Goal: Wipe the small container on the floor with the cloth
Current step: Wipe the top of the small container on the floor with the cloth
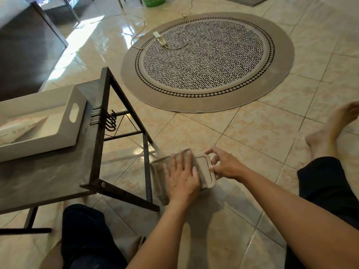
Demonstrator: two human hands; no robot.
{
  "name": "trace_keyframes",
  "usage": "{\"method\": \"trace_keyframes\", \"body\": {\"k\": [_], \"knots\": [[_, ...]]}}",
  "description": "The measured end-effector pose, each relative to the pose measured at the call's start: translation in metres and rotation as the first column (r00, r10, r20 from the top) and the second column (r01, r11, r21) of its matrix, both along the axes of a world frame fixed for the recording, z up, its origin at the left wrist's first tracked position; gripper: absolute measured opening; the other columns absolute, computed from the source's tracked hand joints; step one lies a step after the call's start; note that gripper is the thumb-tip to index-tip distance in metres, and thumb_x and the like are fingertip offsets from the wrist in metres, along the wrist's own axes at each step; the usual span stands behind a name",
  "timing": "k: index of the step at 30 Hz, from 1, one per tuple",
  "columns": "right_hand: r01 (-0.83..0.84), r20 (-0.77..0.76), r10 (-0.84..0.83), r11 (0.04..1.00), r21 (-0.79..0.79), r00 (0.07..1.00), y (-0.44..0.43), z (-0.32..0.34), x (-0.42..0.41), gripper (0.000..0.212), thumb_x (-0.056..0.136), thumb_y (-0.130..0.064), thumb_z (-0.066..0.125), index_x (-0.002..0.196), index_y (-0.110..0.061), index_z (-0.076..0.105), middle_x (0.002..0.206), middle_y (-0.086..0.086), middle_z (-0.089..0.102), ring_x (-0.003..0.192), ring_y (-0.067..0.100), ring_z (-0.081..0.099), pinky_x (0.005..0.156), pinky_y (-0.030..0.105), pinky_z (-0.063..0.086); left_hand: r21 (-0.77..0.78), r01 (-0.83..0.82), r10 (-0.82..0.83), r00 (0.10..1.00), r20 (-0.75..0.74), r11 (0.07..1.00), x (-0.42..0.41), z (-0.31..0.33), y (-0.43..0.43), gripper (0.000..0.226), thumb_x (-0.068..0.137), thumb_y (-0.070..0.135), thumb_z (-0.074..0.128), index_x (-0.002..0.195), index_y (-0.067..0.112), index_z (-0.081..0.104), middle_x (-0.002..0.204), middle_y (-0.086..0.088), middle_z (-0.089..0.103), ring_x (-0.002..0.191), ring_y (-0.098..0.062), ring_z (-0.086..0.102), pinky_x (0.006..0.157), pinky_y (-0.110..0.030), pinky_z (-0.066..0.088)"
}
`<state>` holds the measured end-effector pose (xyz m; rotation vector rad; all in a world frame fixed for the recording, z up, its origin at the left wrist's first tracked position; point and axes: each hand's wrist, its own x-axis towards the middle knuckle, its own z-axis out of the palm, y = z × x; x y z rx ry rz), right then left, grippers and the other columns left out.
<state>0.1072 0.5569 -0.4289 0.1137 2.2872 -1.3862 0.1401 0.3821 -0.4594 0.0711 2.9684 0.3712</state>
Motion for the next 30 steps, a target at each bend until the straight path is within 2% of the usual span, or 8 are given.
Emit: {"method": "trace_keyframes", "body": {"k": [3, 9, 15, 17, 21, 23, 26, 30], "knots": [[0.001, -0.001, -0.001, 1.000, 0.019, 1.000, -0.001, 0.001, 0.000, 0.042, 0.087, 0.004, 0.064, 0.117, -0.023, 0.056, 0.084, 0.006, 0.053, 0.074, 0.018, 0.064, 0.060, 0.030, 0.063, 0.006, -0.175, 0.175, 0.984, 0.001, 0.984, 0.014, 0.004, -0.016, 0.065, 0.095, 0.045, 0.011, 0.154, 0.030, -0.012, 0.164, -0.002, -0.014, 0.148, -0.021, -0.019, 0.118, -0.052, -0.012], [-0.022, 0.000, 0.022, 0.999, 0.027, 1.000, -0.002, 0.001, -0.003, 0.042, 0.086, 0.005, 0.065, 0.119, -0.019, 0.055, 0.083, 0.008, 0.052, 0.072, 0.020, 0.062, 0.065, 0.042, 0.065, 0.023, 0.047, -0.047, 0.999, -0.013, 0.999, 0.024, 0.003, 0.006, 0.063, 0.098, 0.045, 0.018, 0.154, 0.033, -0.008, 0.164, 0.001, -0.015, 0.148, -0.019, -0.021, 0.119, -0.052, -0.009], [-0.011, -0.004, 0.011, 0.998, 0.059, 1.000, -0.004, -0.001, -0.001, 0.042, 0.086, 0.004, 0.065, 0.116, -0.024, 0.054, 0.085, 0.008, 0.055, 0.076, 0.022, 0.067, 0.063, 0.039, 0.065, -0.034, -0.220, 0.220, 0.976, -0.008, 0.975, 0.011, 0.007, -0.033, 0.064, 0.096, 0.044, 0.013, 0.155, 0.027, -0.006, 0.166, -0.005, -0.005, 0.150, -0.025, -0.010, 0.121, -0.051, -0.001], [-0.023, -0.002, 0.023, 0.998, 0.055, 1.000, -0.004, 0.000, -0.003, 0.042, 0.086, 0.004, 0.064, 0.117, -0.022, 0.054, 0.085, 0.008, 0.055, 0.076, 0.021, 0.066, 0.060, 0.036, 0.064, -0.022, -0.180, 0.179, 0.984, -0.022, 0.984, 0.030, 0.008, -0.020, 0.068, 0.092, 0.046, 0.007, 0.156, 0.024, -0.004, 0.165, -0.007, -0.009, 0.149, -0.025, -0.018, 0.120, -0.049, -0.008], [-0.024, 0.015, 0.023, 0.999, 0.025, 1.000, -0.004, 0.000, -0.005, 0.040, 0.087, 0.005, 0.064, 0.118, -0.020, 0.055, 0.087, 0.010, 0.055, 0.073, 0.021, 0.065, 0.057, 0.032, 0.063, 0.029, 0.002, -0.001, 1.000, -0.031, 1.000, 0.023, 0.005, 0.001, 0.063, 0.099, 0.043, 0.020, 0.156, 0.027, -0.002, 0.165, -0.003, -0.010, 0.147, -0.023, -0.021, 0.120, -0.044, -0.010], [-0.017, 0.019, 0.016, 1.000, 0.026, 1.000, -0.005, -0.001, -0.004, 0.041, 0.088, 0.005, 0.064, 0.118, -0.021, 0.054, 0.089, 0.012, 0.057, 0.072, 0.020, 0.065, 0.055, 0.028, 0.061, -0.009, -0.021, 0.021, 1.000, 0.012, 1.000, 0.005, 0.006, -0.015, 0.062, 0.100, 0.043, 0.019, 0.156, 0.028, -0.003, 0.165, -0.003, -0.006, 0.149, -0.022, -0.016, 0.121, -0.047, -0.005], [0.000, 0.019, 0.000, 1.000, 0.023, 1.000, -0.005, -0.001, -0.002, 0.043, 0.088, 0.004, 0.064, 0.118, -0.024, 0.052, 0.091, 0.012, 0.058, 0.076, 0.020, 0.068, 0.055, 0.026, 0.061, -0.020, -0.198, 0.197, 0.980, -0.029, 0.980, 0.006, 0.006, -0.045, 0.063, 0.097, 0.044, 0.018, 0.156, 0.026, 0.001, 0.165, -0.005, 0.004, 0.150, -0.024, -0.005, 0.121, -0.051, 0.005], [-0.003, 0.021, 0.003, 1.000, 0.004, 1.000, -0.004, -0.002, -0.002, 0.041, 0.088, 0.004, 0.064, 0.118, -0.023, 0.053, 0.088, 0.009, 0.057, 0.073, 0.019, 0.067, 0.056, 0.026, 0.061, -0.040, -0.127, 0.127, 0.992, -0.002, 0.991, 0.038, 0.002, -0.031, 0.069, 0.091, 0.047, 0.006, 0.155, 0.025, -0.006, 0.164, -0.004, -0.012, 0.149, -0.024, -0.017, 0.120, -0.054, -0.001]]}}
